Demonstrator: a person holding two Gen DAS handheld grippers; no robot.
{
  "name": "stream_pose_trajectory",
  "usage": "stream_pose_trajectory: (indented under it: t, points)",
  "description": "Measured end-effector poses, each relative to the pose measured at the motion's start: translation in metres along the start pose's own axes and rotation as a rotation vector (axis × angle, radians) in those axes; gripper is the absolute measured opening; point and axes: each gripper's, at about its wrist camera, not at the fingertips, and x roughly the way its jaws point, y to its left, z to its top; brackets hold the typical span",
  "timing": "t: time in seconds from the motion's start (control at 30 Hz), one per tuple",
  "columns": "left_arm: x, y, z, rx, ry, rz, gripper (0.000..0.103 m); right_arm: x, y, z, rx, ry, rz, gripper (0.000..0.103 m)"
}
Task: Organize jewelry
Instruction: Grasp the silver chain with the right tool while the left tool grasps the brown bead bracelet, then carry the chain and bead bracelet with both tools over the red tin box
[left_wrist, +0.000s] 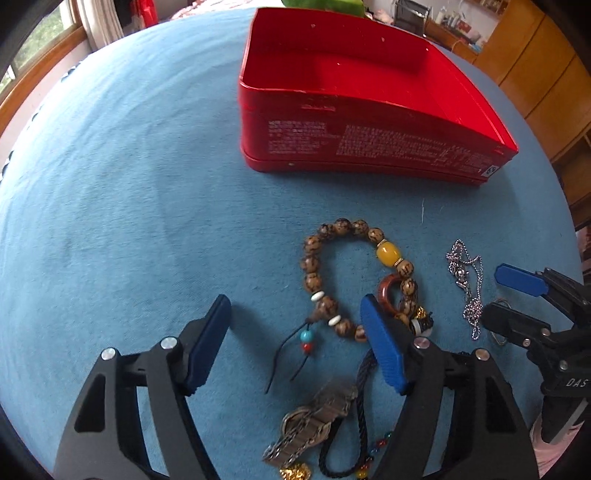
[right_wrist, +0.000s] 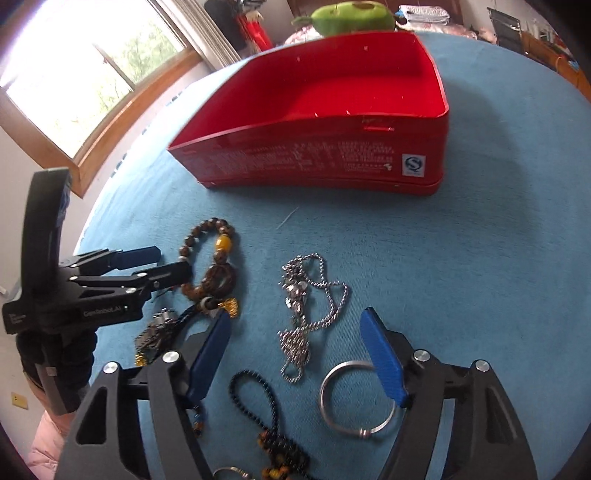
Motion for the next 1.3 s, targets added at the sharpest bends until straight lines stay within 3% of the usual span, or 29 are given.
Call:
stream_pose_trajectory:
  t: [0.1, 0.17, 0.2, 0.23, 0.43, 0.5, 0.53, 0.7, 0.97, 1.13, 1.3]
  points:
    - [0.004, -0.004, 0.007, 0.021, -0.005, 0.007, 0.071, 0.010, 0.002, 0.005, -0.019, 0.014, -0.022, 0.073]
    - [0.007, -0.008, 0.011, 0.034, -0.006, 0.018, 0.062, 0.010, 0.007, 0.006, -0.045, 0.008, -0.041, 0.072]
    - [0.007, -0.011, 0.012, 0.046, -0.009, 0.034, 0.059, 0.011, 0.009, 0.006, -0.056, 0.003, -0.053, 0.066]
    - [0.008, -0.014, 0.013, 0.053, -0.012, 0.047, 0.052, 0.012, 0.011, 0.006, -0.069, -0.004, -0.067, 0.054]
    - [0.011, -0.030, 0.016, 0.093, -0.028, 0.051, 0.019, 0.010, 0.013, -0.001, -0.127, -0.042, -0.107, 0.022]
    - [0.012, -0.034, 0.018, 0.096, -0.032, 0.051, 0.016, 0.010, 0.011, -0.004, -0.135, -0.039, -0.077, 0.013]
    - [0.013, -0.035, 0.019, 0.093, -0.036, 0.045, 0.011, 0.009, 0.010, -0.006, -0.133, -0.036, -0.057, 0.012]
    - [0.002, -0.023, 0.019, 0.047, -0.055, -0.008, 0.010, 0.002, 0.002, -0.011, -0.082, -0.026, 0.081, 0.010]
    - [-0.043, -0.008, 0.011, 0.024, -0.164, -0.091, 0.010, -0.035, 0.001, -0.004, -0.072, -0.108, 0.178, 0.010]
    - [-0.070, 0.005, 0.000, 0.017, -0.219, -0.130, 0.010, -0.066, -0.007, -0.008, -0.071, -0.146, 0.209, 0.010]
    - [-0.083, 0.006, -0.007, -0.006, -0.267, -0.156, 0.010, -0.068, -0.006, -0.015, -0.084, -0.129, 0.155, 0.010]
